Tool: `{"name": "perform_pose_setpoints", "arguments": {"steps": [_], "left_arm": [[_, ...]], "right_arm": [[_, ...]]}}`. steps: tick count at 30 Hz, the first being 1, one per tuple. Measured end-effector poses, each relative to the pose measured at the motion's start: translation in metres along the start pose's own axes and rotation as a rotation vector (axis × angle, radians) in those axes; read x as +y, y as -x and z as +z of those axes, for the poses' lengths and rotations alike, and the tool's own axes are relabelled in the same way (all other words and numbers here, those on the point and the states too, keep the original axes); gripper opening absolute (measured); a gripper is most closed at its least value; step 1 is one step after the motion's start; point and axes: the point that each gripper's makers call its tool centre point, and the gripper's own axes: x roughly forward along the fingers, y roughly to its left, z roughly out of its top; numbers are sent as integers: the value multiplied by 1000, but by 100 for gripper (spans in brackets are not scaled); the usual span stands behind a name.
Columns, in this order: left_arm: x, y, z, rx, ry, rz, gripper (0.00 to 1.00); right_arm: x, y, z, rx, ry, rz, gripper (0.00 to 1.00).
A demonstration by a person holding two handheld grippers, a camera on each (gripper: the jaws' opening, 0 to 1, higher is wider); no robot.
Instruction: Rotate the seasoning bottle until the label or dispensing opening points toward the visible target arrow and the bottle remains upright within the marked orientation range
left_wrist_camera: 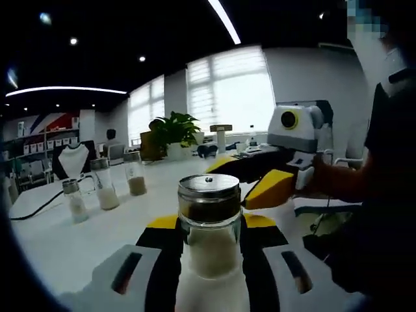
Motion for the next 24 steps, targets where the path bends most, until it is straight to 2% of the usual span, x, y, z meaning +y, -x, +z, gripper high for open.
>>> {"name": "perform_pose_setpoints", "arguments": {"steps": [1, 2, 4, 6, 13, 19, 24], "left_arm": [[-1, 0, 0, 0, 3, -5, 36], [-10, 0, -1, -1, -20, -38, 36], [-26, 1, 0, 4, -51, -113, 36], [-32, 1, 1, 7, -65, -143, 36], [-40, 1, 1, 10, -93, -196, 36], [-50, 0, -5, 45, -124, -255, 36], [-50, -1, -8, 48, -107, -255, 36]], "right_arm": [[1, 0, 0, 0, -1, 3, 29], [7, -2, -3, 30, 30, 29, 29], [19, -3, -2, 32, 14, 85, 28], [24, -3, -1, 30, 3, 107, 28], [29, -2, -2, 35, -26, 142, 28], [35, -2, -7, 56, -45, 183, 29], [36, -3, -10, 61, -42, 177, 29]]}}
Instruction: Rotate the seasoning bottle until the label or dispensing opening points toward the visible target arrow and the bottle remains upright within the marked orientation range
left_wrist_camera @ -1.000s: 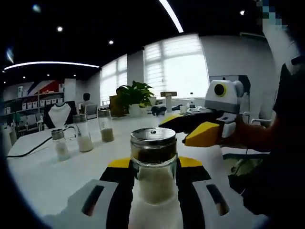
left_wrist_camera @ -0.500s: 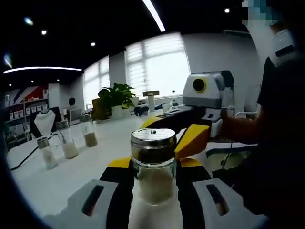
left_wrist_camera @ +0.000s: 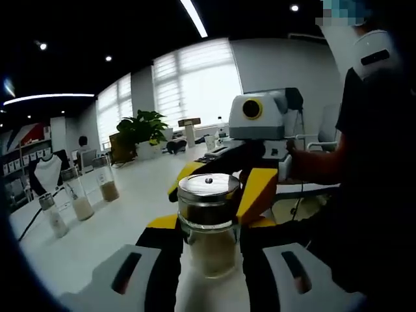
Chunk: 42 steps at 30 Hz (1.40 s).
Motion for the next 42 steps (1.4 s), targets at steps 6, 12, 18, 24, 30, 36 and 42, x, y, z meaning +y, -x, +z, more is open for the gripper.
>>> {"name": "perform_pose_setpoints", "arguments": {"steps": [6, 12, 18, 24, 30, 36, 42], "left_arm": [[10, -2, 5, -51, -4, 84, 37], [25, -2, 6, -97, 70, 294, 35], [33, -4, 5, -94, 67, 449, 36], [41, 4, 7, -137, 146, 590, 36], [46, 6, 5, -134, 154, 706, 36], [48, 7, 8, -134, 101, 810, 35], [48, 11, 8, -138, 77, 854, 35]], "right_arm": [[-12, 0, 3, -20, -8, -77, 29], [-28, 1, 6, -23, 17, -196, 29], [-31, -4, 7, -22, 11, -270, 29], [-37, -8, 11, -42, -26, -339, 29], [-43, -9, 12, -23, -8, -443, 29], [-48, -8, 17, -61, -15, -555, 29], [-50, -7, 17, -83, -53, -587, 29]]}}
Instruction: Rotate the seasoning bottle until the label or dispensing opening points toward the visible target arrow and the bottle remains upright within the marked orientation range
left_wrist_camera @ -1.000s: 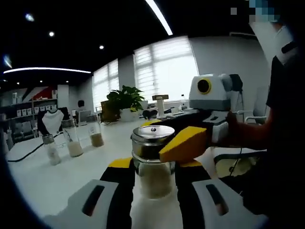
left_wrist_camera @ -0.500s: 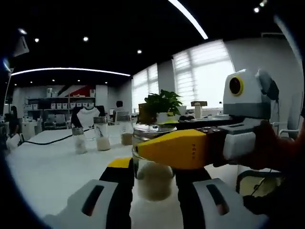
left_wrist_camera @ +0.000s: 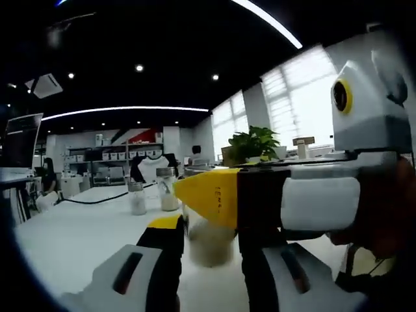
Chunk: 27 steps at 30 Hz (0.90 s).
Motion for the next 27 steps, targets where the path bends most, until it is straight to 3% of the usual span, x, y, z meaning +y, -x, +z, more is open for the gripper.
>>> {"name": "perform_pose_setpoints", "arguments": {"steps": [5, 8, 13, 15, 16, 18, 22, 25, 27], "left_arm": [[1, 2, -4, 22, 28, -32, 34], [1, 4, -2, 14, 98, -103, 34], [-3, 7, 2, 11, 61, -184, 34], [-9, 8, 3, 8, 86, -231, 34], [-16, 11, 2, 10, 111, -292, 34], [-18, 14, 4, 1, 157, -331, 34], [-21, 17, 5, 5, 90, -372, 34], [-34, 29, 6, 18, 156, -521, 34], [-36, 33, 6, 25, 142, -560, 34]], "right_arm": [[1, 0, -4, 31, -12, 59, 29], [7, 3, -2, 26, -33, 169, 29], [9, 10, 1, 57, 8, 283, 28], [10, 13, 1, 58, 9, 316, 29], [10, 15, 1, 60, 13, 331, 29], [13, 18, 1, 60, 14, 370, 29], [18, 25, 2, 75, 42, 435, 29], [26, 31, 3, 81, 29, 509, 31], [31, 35, 2, 101, 19, 538, 31]]}}
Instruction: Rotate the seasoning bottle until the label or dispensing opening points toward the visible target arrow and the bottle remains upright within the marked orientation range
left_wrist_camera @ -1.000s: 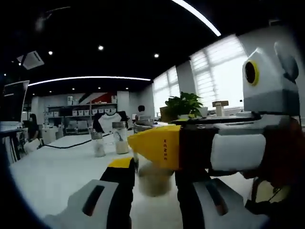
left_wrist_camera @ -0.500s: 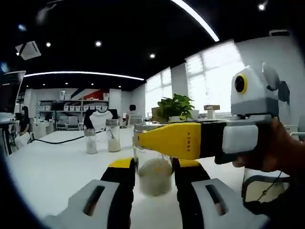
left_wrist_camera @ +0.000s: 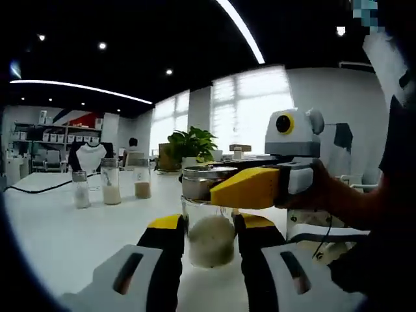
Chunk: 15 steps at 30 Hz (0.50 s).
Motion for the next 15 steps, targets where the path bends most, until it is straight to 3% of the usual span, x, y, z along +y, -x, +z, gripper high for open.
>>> {"name": "perform_pose_setpoints", "arguments": {"steps": [2, 6, 7, 15], "left_arm": [[-3, 2, -2, 24, -38, -14, 34], [-1, 1, -2, 17, -44, -5, 34], [2, -1, -1, 4, -82, 18, 34], [12, -9, 2, -16, -85, 109, 35]], "right_arm": [[5, 0, -2, 18, 10, 18, 32], [4, -1, -2, 16, -6, -5, 31], [1, -2, -2, 8, -16, -22, 30], [-16, -3, 4, -8, 23, -160, 30]]}}
